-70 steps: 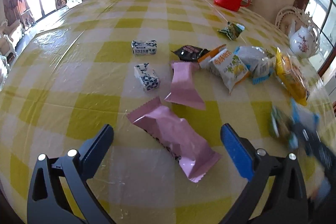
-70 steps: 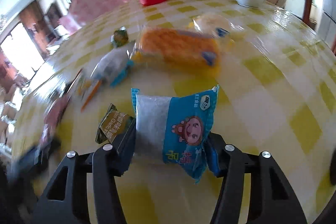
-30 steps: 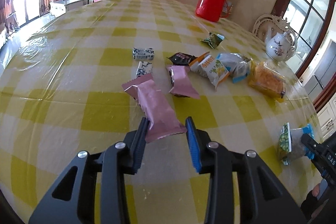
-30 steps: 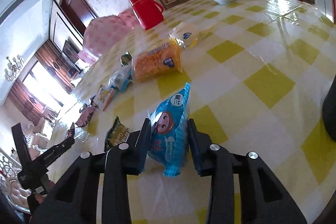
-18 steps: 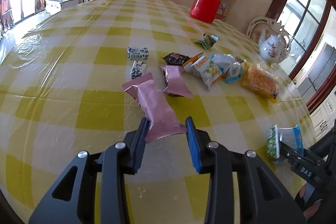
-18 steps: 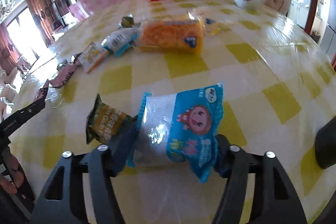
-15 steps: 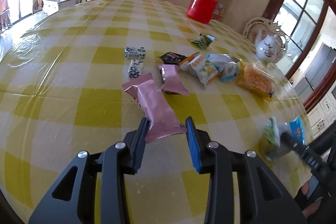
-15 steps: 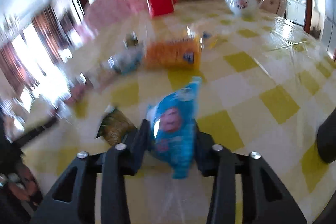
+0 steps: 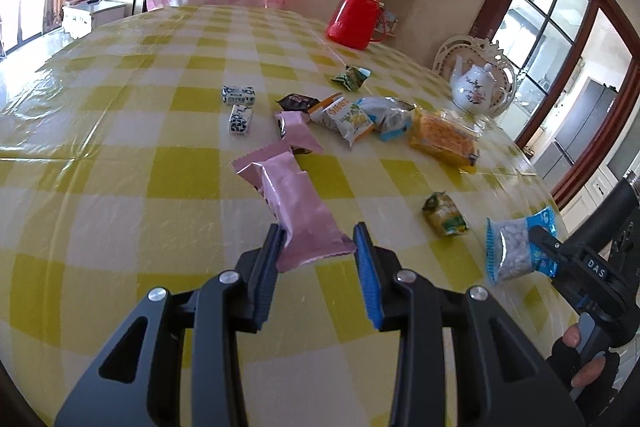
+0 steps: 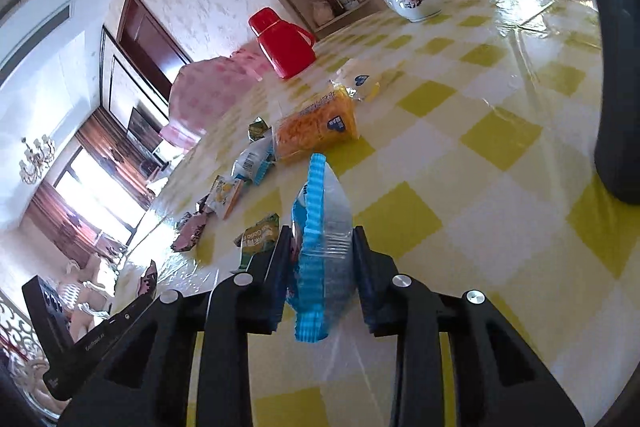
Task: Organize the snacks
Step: 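Carry the pink bar and blue bag to the side table and release them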
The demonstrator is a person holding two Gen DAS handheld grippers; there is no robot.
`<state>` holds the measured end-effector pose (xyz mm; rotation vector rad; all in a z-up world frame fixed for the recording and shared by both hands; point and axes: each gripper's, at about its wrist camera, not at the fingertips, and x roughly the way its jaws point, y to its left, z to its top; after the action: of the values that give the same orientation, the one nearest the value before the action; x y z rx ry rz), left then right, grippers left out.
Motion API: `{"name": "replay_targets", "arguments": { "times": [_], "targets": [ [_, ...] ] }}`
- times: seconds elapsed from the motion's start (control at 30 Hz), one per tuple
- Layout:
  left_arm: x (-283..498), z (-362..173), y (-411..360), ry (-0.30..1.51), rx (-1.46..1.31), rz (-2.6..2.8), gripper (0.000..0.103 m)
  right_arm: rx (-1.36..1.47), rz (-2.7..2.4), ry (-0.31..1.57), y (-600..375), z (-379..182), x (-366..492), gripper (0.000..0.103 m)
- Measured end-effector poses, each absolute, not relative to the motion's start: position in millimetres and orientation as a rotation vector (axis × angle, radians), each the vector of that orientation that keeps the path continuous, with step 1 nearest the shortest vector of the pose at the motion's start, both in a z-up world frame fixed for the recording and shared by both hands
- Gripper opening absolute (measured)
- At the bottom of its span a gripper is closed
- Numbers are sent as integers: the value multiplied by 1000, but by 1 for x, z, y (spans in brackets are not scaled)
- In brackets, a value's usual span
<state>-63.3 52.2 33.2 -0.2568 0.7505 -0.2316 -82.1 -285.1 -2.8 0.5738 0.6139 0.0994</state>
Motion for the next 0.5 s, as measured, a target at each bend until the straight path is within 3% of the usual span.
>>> {"name": "replay_targets", "arguments": {
  "times": [0.5],
  "targets": [
    [-115, 52, 75, 710, -209, -242, 37, 520, 216, 590, -244, 25, -118, 30]
  ]
}}
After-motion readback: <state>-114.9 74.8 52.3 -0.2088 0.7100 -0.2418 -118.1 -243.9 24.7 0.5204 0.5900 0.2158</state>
